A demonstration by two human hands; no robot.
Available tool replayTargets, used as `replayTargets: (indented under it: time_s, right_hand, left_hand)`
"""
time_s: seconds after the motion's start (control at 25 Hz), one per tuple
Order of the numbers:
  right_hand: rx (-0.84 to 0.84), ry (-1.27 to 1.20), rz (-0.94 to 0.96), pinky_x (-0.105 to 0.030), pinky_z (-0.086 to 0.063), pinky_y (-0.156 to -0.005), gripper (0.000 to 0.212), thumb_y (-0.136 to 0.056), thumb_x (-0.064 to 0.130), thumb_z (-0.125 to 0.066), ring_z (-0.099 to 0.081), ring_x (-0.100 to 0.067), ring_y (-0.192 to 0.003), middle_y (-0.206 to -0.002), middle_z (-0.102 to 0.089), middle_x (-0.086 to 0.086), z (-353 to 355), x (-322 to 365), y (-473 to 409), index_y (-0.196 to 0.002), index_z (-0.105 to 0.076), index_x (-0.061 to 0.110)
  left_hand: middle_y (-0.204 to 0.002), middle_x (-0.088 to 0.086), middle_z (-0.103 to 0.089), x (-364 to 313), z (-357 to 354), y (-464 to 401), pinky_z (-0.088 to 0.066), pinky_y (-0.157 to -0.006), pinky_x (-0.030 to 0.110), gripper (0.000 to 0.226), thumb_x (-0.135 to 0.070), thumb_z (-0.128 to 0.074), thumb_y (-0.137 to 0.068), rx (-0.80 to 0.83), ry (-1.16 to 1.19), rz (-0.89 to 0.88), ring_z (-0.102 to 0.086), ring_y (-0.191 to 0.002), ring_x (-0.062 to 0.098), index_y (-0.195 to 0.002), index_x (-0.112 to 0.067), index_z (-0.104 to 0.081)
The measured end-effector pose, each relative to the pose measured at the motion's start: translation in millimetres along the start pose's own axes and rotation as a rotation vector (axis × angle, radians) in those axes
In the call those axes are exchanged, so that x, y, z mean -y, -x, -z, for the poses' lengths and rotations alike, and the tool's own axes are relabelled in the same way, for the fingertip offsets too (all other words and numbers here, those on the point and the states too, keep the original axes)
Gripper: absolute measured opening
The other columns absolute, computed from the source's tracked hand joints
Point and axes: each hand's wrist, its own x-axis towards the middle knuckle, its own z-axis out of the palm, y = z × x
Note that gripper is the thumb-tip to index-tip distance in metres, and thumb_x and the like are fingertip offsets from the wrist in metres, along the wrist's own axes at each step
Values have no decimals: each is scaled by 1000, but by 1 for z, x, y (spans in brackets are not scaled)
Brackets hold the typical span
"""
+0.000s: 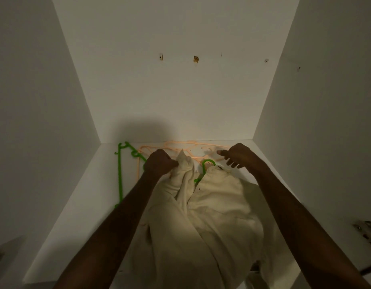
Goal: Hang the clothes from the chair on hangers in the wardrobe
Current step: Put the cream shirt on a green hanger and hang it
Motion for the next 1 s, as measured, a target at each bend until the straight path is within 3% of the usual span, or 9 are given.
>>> replayTargets:
  time_s: [0.08,0.16,0.32,0.4,0.48,0.6,0.72,0.88,1.0]
  right_hand:
    - [14,-27,0,-31,-50,-69,59,-70,66,-83,-69,-21,-87,-94,-74,-3,9,-17,23,-97,-72,14]
    - [45,13,4,-31,-49,-72,70,-54,65,-93,-66,-18,-95,-104,-66,4,14,-35,41,-105,-70,22]
    - [220,116,31,-28,-48,-74,50,-71,17,-94,-65,-23,-92,-102,-69,-7,-2,-63,42,-116,-72,11]
    - [191,55,79,-27,-48,-72,35,-72,-8,-82,-65,-28,-88,-96,-70,-13,-12,-67,43,-101,-73,9]
    - [135,-116,94,-29,-51,-71,38,-66,-21,-74,-65,-30,-85,-92,-70,-18,-18,-68,44,-88,-72,10]
    - [35,-345,52,-39,-56,-76,40,-60,-27,-68,-67,-32,-83,-90,-70,-21,-18,-70,46,-88,-74,2]
    - [-31,-433,93,-37,-59,-68,42,-57,-32,-66,-68,-28,-72,-79,-70,-17,-7,-64,51,-83,-73,0]
    - [-92,-522,141,-29,-59,-52,42,-57,-36,-69,-66,-19,-55,-74,-67,-15,17,-46,46,-87,-72,-7]
    - [-85,-514,134,-45,-62,-71,41,-57,-33,-75,-69,-33,-76,-86,-72,-21,21,-54,25,-87,-77,-4]
  left_hand:
    - [-83,13,-75,-2,3,6,-60,-67,34,37,-30,-87,-73,272,5,69,-73,-77,26,-88,1,-75]
    - [-81,15,-73,-2,2,11,-58,-59,31,32,-18,-88,-71,321,-33,60,-70,-73,27,-90,4,-74]
    - [-98,22,-71,-9,9,13,-60,-80,41,23,10,-67,-80,452,219,47,-68,-85,30,-101,1,-70]
    - [-93,15,-70,-17,15,11,-60,-74,37,31,14,-52,-83,565,481,87,-67,-80,26,-104,-2,-68]
    - [-91,12,-71,-23,17,9,-59,-73,36,31,9,-50,-85,617,580,103,-68,-78,25,-107,-1,-69]
    - [-92,13,-71,-24,14,8,-54,-83,39,16,-10,-68,-87,625,420,129,-66,-78,25,-100,0,-72]
    - [-84,4,-73,-23,14,13,-53,-79,35,28,-33,-85,-79,687,198,72,-66,-81,21,-89,-8,-77]
    - [-107,15,-76,-27,28,5,-54,-97,46,20,-18,-77,-87,610,556,-134,-71,-100,31,-104,-8,-77]
    - [-111,8,-76,-30,34,-5,-57,-88,35,29,-22,-75,-90,408,595,-194,-72,-101,23,-117,-13,-74]
